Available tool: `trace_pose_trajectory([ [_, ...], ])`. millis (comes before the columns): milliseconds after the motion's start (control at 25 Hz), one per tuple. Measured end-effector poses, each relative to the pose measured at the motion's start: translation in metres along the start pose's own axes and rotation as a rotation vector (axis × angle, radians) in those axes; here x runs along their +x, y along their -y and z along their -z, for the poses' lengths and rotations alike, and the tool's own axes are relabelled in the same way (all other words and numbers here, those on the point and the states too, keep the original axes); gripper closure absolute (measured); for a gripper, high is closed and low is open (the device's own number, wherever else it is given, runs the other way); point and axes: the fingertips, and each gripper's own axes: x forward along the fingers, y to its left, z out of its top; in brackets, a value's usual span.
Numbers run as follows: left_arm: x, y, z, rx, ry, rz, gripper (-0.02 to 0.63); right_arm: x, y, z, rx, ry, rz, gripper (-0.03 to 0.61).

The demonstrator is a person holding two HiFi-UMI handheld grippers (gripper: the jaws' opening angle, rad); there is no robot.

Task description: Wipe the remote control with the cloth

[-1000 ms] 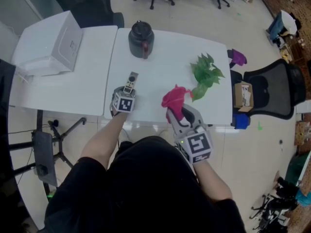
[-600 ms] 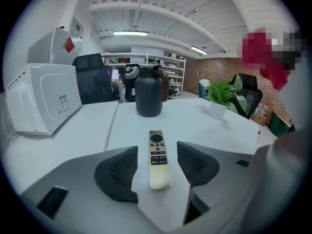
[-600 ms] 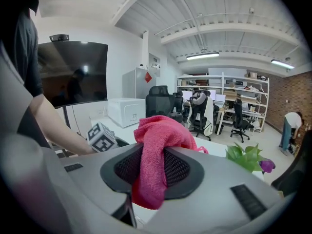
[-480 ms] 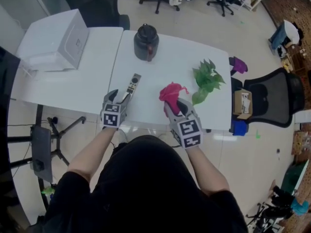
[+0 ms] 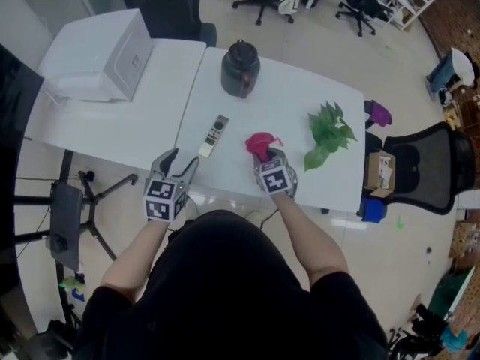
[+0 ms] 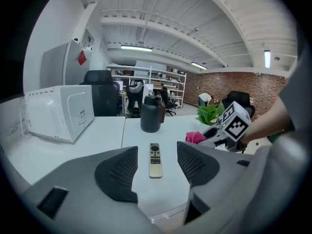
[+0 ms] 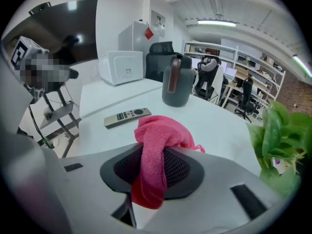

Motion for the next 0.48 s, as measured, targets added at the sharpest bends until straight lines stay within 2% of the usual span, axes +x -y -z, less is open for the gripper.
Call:
trace_pose_trajectory([
  [240, -0.007, 0.009, -0.011, 0.041, 0.017, 0.014, 0.356, 0.039, -0.001, 0.033, -0.025, -0.158, -0.012, 0.456],
  [480, -0.004, 0.013, -0.013, 0.071, 0.008, 0.021, 0.356, 0.044, 0.001, 0.037, -0.012, -0.168, -0.008, 0.435],
])
